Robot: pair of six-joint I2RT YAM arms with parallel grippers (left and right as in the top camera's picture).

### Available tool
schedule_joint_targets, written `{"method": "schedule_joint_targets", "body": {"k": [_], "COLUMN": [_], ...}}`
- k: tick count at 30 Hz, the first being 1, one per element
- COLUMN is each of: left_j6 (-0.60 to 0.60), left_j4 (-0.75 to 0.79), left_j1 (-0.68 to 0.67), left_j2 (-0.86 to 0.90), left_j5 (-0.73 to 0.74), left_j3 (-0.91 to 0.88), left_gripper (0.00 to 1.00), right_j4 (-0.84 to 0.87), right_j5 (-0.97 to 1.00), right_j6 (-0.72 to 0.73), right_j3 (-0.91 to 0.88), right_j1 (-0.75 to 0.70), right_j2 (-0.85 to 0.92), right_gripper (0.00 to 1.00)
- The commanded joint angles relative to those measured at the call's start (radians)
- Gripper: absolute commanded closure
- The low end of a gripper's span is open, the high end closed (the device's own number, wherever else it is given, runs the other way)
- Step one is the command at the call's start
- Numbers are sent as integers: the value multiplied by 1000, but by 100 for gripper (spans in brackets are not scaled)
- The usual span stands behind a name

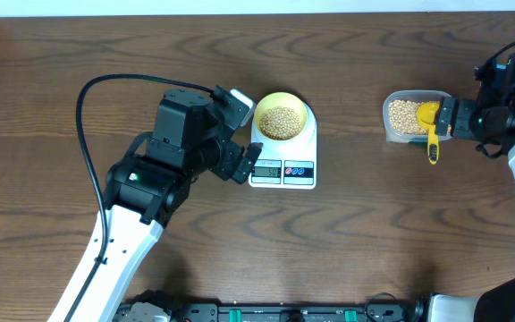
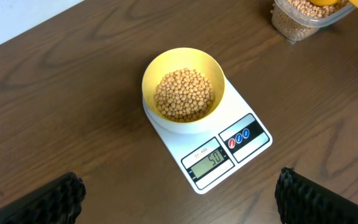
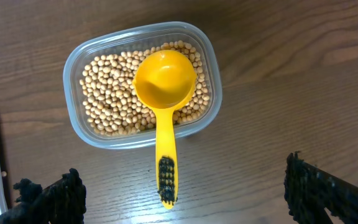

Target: Scoop item into bowl and weigh 50g on scale

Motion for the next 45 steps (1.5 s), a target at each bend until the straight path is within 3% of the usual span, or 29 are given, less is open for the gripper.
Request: {"method": "schedule_joint_targets", "body": {"k": [1, 13, 20, 30, 36, 45], "left_j6": [6, 5, 5, -4, -106, -128], "left_j4": [0, -50, -39, 92, 195, 392], "left_j1": [5, 4, 5, 5, 5, 5], "left_j2": [-4, -84, -219, -465, -629, -861], "left_j5": [14, 15, 15, 15, 11, -27], "left_j3": [-7, -24, -164, -445, -609, -836], "left_gripper": [0, 0, 0, 0, 0, 0], "right_j4": [2, 2, 2, 2, 2, 2], "right_j5": [-10, -10, -10, -10, -10, -10], "right_j6": [-16, -16, -16, -16, -16, -16], "right_j3": [15, 15, 15, 15, 16, 16], "right_j1": [-3, -3, -3, -3, -3, -3], "right_j2": [-5, -5, -4, -4, -4, -5], "right_gripper": [1, 1, 1, 1, 1, 1]}}
